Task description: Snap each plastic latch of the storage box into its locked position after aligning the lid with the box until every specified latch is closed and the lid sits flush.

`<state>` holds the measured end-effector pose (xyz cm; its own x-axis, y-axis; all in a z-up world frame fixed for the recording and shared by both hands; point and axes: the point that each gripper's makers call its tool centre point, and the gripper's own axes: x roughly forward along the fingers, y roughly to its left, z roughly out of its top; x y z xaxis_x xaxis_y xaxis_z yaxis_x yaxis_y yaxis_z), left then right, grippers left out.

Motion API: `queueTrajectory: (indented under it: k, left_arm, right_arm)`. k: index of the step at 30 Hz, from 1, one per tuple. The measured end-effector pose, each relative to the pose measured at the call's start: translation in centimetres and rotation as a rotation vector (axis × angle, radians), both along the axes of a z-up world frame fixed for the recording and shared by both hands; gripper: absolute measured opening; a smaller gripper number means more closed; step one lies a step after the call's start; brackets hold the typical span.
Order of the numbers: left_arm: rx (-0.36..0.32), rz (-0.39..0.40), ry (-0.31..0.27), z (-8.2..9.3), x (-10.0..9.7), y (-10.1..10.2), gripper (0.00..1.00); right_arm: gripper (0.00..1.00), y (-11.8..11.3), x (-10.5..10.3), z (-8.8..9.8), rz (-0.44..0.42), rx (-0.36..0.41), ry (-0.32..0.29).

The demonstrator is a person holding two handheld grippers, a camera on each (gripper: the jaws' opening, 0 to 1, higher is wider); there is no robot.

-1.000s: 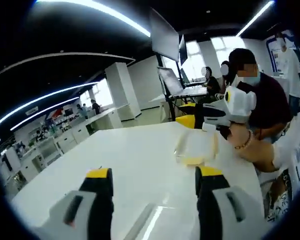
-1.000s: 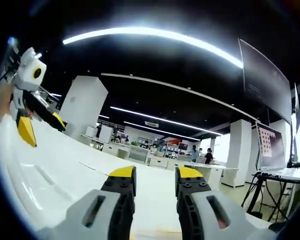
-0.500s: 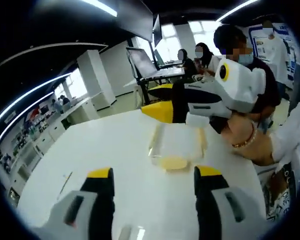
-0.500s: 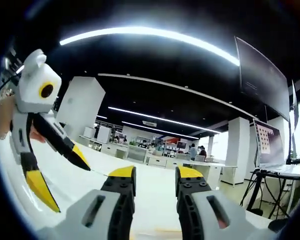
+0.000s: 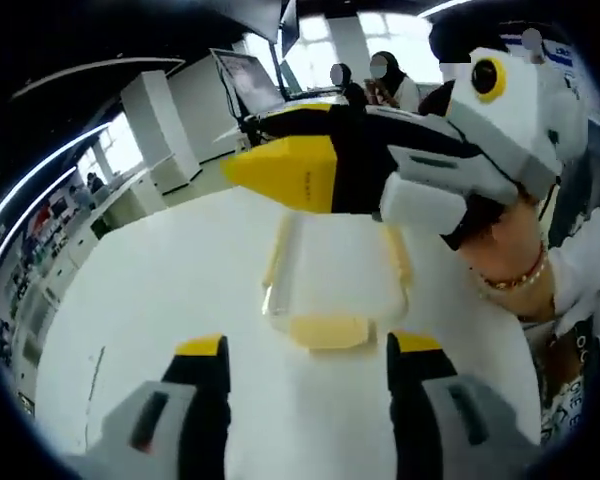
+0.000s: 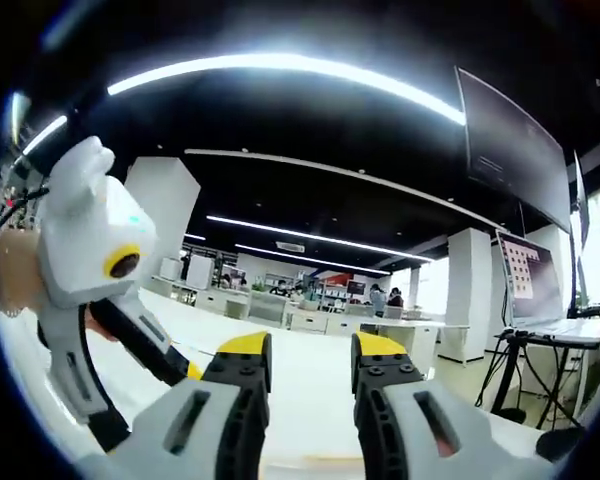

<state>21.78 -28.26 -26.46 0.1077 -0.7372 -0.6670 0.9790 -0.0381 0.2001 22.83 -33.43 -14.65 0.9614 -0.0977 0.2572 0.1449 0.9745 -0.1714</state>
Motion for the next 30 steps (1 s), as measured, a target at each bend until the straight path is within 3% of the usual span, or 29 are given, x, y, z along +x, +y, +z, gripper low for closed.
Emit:
queueTrajectory:
  k: [14, 18, 24, 30]
  left_arm:
    - [0.146, -0.042, 0.026, -4.4, -0.2, -2.4, 0.53]
    - [0.15, -0.044, 0.061, -4.5, -0.3, -2.5, 0.49]
    - [0.159, -0.062, 0.051, -4.4, -0.4, -2.9, 0.41]
    - [0.165, -0.063, 0.046, -4.5, -0.2, -3.0, 0.41]
  right_arm:
    - [0.32, -0.7, 0.2, -0.4, -0.018, 0.022, 0.012]
    - [0.32, -0.8, 0.2, -0.5, -0.018, 0.025, 0.01]
    - [0.32, -0.7, 0.4, -0.6, -0.017, 0.024, 0.014]
    - [0.32, -0.5, 0.4, -0.6, -0.015, 0.023, 0.015]
